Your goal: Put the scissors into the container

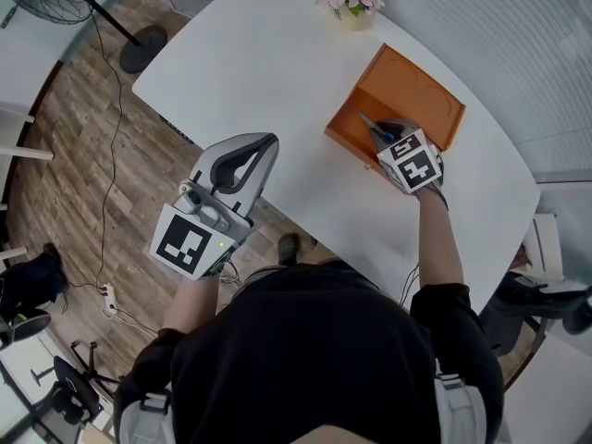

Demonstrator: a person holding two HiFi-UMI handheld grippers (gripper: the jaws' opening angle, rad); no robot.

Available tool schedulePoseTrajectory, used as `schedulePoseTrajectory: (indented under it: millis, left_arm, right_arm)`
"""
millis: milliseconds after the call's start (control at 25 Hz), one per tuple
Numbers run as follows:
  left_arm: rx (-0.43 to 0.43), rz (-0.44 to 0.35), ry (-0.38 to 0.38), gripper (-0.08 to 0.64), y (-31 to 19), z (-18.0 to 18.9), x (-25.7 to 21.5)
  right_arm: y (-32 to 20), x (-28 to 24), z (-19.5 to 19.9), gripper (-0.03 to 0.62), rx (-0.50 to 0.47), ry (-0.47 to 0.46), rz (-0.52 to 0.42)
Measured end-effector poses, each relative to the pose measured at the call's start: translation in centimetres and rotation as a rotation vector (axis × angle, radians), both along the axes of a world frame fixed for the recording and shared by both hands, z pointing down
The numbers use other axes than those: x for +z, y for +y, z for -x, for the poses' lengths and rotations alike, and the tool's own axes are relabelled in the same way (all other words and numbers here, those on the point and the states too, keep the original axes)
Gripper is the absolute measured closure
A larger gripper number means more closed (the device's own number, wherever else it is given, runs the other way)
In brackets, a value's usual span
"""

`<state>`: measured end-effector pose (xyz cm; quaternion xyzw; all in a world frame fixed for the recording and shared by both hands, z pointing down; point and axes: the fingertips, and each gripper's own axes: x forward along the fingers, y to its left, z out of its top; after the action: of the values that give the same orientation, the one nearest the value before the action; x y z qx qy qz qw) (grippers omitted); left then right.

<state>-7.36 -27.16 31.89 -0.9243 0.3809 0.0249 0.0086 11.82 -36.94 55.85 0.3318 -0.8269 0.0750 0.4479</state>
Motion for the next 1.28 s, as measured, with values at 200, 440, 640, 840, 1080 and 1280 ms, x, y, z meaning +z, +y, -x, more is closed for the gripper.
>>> schedulePoseTrajectory:
  millis: [200,440,640,840,1080,1280]
  left_arm:
    - [-0.007,-0.004,0.000,0.546,-0.1,0.3,0.0]
    - [-0.010,-0.003,0.002,0.546,0.2,0.4,0.1]
    - [-0.009,-0.007,0.008,0.546,0.6,0.4,0.0]
    - [-0.011,-0.009,0.010,0.546,0.7,0.4,-0.2]
    - [-0.001,-0.011,0.015,0.546,1.0,0.3,-0.1]
    - [-0.007,-0.011,0.011,0.546,0.9,0.5,-0.2]
  right_arm:
    - [-0.1,0.2,0.0,0.526,0.000,0.001,0.008]
    - [0.1,0.3,0.1,0.526,-0.001,0.005,0.013]
    - [0.2,0.4,0.1,0.526,-0.004,0.015,0.016]
    - [0.2,0.3,0.1,0.526,-0.005,0.019,0.019]
    - [0.1,0.5,0.0,0.525,0.004,0.017,0.032]
    - [0.1,0.6,0.1,0.522,0.019,-0.002,0.063]
